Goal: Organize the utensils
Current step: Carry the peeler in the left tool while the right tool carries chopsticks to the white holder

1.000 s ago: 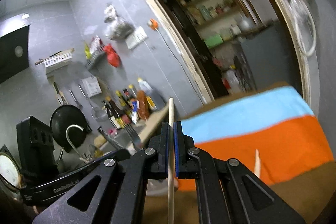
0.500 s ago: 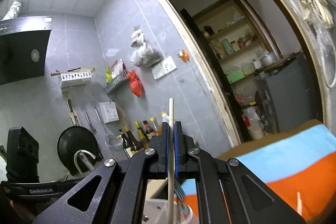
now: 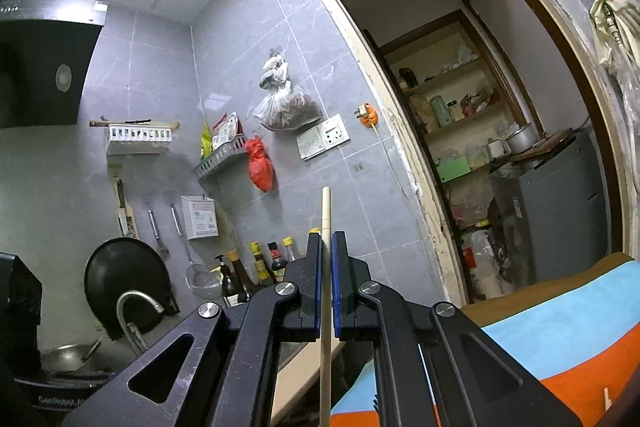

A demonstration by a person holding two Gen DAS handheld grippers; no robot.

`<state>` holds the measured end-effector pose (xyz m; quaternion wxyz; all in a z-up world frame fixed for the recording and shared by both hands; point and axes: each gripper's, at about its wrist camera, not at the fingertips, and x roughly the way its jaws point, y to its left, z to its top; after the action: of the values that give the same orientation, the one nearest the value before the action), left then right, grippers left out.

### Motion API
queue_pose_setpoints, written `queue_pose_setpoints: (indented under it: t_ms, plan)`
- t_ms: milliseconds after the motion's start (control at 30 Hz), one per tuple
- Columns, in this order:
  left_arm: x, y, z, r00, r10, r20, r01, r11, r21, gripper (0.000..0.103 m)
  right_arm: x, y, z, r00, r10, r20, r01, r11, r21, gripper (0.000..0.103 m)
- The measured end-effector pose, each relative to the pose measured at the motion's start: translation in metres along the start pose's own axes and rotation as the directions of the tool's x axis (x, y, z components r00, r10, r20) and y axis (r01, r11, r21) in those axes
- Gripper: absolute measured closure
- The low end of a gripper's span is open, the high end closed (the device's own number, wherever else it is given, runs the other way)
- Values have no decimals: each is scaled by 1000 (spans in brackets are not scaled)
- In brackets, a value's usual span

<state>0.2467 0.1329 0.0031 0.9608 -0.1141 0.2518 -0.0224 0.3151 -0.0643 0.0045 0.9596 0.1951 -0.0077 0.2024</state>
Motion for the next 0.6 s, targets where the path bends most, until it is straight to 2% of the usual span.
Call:
queue_pose_setpoints:
  t_ms: [600]
  plan:
    - [29, -4, -22, 997, 46, -65, -44, 998, 39, 88, 5, -20, -35, 999, -34, 18, 33, 997, 68, 99]
